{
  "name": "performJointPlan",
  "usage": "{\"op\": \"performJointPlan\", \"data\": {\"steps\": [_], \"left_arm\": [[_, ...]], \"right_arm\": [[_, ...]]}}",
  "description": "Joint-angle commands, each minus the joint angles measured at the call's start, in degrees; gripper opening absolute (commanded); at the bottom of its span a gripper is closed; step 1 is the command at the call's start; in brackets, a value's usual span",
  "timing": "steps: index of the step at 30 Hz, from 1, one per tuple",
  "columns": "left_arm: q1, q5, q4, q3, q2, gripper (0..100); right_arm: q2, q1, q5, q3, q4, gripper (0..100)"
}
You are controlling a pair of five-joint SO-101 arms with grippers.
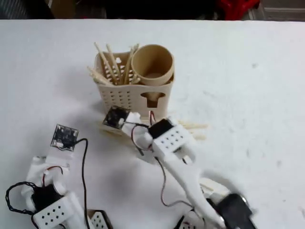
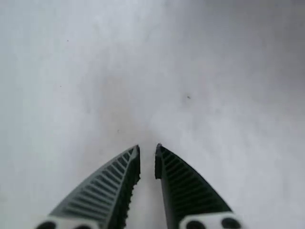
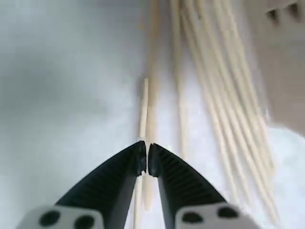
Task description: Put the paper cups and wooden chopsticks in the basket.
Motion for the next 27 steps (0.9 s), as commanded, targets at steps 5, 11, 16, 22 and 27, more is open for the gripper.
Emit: {"op": "performJointPlan", "data": {"steps": [5,11,16,22,27], "left_arm": [[0.7,0.0,0.4,-0.2,0.3,8],[0.7,0.0,0.4,-0.2,0.3,8],[0.7,0.0,0.4,-0.2,0.3,8],[0.7,0.0,0.4,-0.2,0.3,8],[0.7,0.0,0.4,-0.2,0.3,8]], "right_arm": [[-13.1,2.9,-0.2,0.1,5.0,1.8],[-7.2,-0.6,2.8,11.5,0.7,11.7],[-0.8,0.7,2.7,15.1,-7.3,16.3],[7.3,1.9,2.8,15.0,-11.5,15.1],[10.2,2.1,2.8,13.0,-11.1,10.5]]}}
